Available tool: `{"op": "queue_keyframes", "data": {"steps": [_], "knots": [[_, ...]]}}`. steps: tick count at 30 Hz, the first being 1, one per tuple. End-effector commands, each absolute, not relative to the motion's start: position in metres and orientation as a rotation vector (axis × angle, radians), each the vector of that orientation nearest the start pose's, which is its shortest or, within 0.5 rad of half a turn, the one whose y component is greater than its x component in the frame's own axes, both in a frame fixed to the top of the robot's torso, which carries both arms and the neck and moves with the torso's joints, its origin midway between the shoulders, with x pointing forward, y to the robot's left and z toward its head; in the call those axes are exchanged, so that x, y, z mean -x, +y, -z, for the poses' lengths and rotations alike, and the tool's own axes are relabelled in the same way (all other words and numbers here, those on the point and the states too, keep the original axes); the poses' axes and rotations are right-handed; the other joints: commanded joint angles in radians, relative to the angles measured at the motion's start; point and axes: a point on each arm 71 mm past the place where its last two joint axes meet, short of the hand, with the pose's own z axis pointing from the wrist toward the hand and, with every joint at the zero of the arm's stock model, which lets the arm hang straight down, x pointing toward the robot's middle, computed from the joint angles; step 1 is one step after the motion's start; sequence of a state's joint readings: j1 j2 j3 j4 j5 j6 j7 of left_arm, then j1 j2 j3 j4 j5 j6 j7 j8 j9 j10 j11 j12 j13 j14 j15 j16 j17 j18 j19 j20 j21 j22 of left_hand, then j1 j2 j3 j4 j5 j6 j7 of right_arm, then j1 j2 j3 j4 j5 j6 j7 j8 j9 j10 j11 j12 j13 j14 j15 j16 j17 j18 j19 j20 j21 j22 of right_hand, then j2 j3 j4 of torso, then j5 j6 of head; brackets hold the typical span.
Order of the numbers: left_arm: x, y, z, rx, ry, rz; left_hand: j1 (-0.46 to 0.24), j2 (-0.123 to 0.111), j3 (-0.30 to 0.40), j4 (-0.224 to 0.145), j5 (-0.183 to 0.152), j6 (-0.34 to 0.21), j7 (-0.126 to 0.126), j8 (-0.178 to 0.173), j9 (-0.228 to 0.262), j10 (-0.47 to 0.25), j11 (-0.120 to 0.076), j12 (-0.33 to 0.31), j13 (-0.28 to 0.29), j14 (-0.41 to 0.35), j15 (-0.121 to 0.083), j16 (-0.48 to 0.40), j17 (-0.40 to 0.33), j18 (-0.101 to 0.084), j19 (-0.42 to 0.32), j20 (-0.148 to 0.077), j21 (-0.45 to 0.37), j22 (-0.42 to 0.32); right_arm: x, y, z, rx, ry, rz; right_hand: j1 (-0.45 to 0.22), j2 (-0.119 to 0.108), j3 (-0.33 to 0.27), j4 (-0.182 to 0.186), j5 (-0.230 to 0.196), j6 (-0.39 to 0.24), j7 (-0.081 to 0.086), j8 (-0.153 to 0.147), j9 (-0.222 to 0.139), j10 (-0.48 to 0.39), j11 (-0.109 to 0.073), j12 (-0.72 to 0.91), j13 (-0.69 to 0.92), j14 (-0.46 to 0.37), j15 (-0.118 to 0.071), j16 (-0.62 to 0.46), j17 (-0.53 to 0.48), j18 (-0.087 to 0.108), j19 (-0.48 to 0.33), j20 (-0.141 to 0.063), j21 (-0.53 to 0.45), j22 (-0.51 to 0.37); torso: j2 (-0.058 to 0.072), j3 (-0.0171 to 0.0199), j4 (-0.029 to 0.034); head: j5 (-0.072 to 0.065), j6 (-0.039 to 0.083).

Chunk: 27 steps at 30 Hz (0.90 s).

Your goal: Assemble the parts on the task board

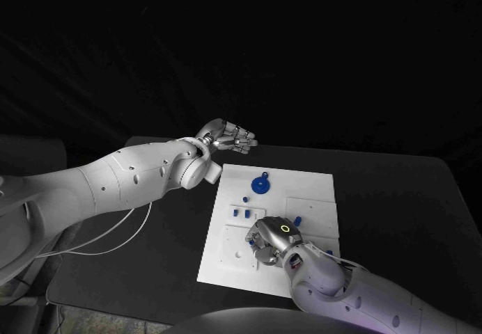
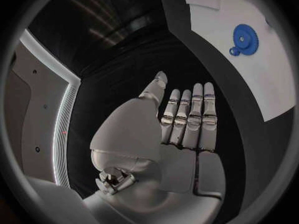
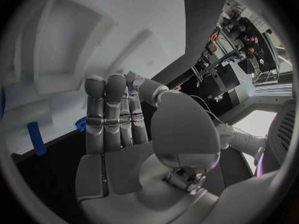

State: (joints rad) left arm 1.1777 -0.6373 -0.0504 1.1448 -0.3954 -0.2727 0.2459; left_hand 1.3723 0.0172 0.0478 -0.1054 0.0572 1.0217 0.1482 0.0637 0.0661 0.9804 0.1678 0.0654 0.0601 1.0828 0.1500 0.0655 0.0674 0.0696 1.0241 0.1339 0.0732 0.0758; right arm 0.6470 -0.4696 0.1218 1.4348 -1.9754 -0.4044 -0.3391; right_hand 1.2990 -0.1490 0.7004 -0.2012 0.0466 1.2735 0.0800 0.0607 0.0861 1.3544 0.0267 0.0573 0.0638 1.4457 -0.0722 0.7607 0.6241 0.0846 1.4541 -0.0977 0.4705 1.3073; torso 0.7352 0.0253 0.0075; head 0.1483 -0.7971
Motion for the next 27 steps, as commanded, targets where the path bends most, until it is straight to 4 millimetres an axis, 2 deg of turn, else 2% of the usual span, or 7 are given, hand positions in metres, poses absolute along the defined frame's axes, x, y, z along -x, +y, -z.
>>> {"op": "queue_keyframes", "data": {"steps": [1,9,13,18,27], "knots": [[-0.5448,0.2082,0.2196,0.804,1.623,1.226,-0.002,0.008,-0.006,0.002,0.0,0.002,0.002,0.0,-0.001,-0.004,0.002,0.003,-0.001,-0.007,0.001,-0.003,0.0,0.009,0.001,0.002,0.001,-0.001,-0.3634,-0.044,0.3533,0.202,1.759,-0.716,0.002,-0.008,0.01,0.001,0.007,-0.019,0.005,0.002,-0.006,-0.023,0.008,0.002,-0.002,0.0,0.009,-0.003,-0.002,0.023,-0.002,0.009,-0.007,0.043,0.0,0.0002,-0.0005,0.0,-0.001],[-0.5448,0.2085,0.22,0.805,1.629,1.227,-0.002,0.008,-0.006,0.002,0.0,0.002,0.002,0.0,-0.001,-0.004,0.002,0.003,-0.001,-0.007,0.001,-0.003,0.0,0.009,0.001,0.002,0.001,-0.001,-0.3643,-0.0451,0.3534,0.171,1.753,-0.739,-0.003,-0.041,0.017,0.004,0.016,-0.081,0.023,0.002,-0.018,-0.105,0.033,0.002,-0.004,-0.007,0.024,-0.004,-0.01,0.043,-0.012,0.025,-0.058,0.032,0.0,0.0007,-0.0003,0.0,-0.001],[-0.5446,0.2082,0.2203,0.804,1.636,1.23,-0.003,0.007,-0.008,0.004,-0.001,0.001,0.003,0.0,-0.001,-0.005,0.002,0.003,-0.001,-0.008,0.002,-0.003,0.0,0.009,0.0,0.002,0.001,-0.001,-0.3649,-0.0458,0.3538,0.155,1.753,-0.747,-0.015,-0.067,0.01,0.007,0.063,-0.098,0.028,0.002,-0.018,-0.144,0.043,0.002,-0.004,-0.013,0.03,-0.007,-0.016,0.055,-0.021,0.031,-0.096,0.025,0.0,0.0003,-0.0009,-0.001,-0.001],[-0.5445,0.2081,0.2205,0.804,1.64,1.232,-0.002,0.008,-0.008,0.004,-0.001,0.001,0.003,0.0,-0.001,-0.006,0.002,0.003,-0.001,-0.008,0.002,-0.003,0.0,0.009,0.0,0.002,0.001,-0.001,-0.3651,-0.0461,0.3541,0.147,1.757,-0.748,-0.014,-0.08,-0.006,0.007,0.078,-0.116,0.033,0.002,-0.019,-0.161,0.049,0.002,-0.004,-0.024,0.035,-0.011,-0.023,0.066,-0.035,0.038,-0.151,0.015,-0.001,0.0001,0.0,-0.002,0.002],[-0.5444,0.2092,0.2207,0.805,1.643,1.23,-0.002,0.008,-0.008,0.005,0.0,0.001,0.003,0.0,-0.001,-0.006,0.002,0.003,-0.001,-0.008,0.002,-0.003,0.0,0.009,0.0,0.002,0.001,-0.001,-0.366,-0.0488,0.3538,0.127,1.75,-0.74,-0.003,-0.093,-0.044,-0.009,0.096,-0.137,0.04,0.002,-0.019,-0.207,0.061,0.002,-0.004,-0.038,0.041,-0.017,-0.042,0.079,-0.042,0.047,-0.171,0.017,0.0,0.0001,0.0001,-0.002,0.002]]}}
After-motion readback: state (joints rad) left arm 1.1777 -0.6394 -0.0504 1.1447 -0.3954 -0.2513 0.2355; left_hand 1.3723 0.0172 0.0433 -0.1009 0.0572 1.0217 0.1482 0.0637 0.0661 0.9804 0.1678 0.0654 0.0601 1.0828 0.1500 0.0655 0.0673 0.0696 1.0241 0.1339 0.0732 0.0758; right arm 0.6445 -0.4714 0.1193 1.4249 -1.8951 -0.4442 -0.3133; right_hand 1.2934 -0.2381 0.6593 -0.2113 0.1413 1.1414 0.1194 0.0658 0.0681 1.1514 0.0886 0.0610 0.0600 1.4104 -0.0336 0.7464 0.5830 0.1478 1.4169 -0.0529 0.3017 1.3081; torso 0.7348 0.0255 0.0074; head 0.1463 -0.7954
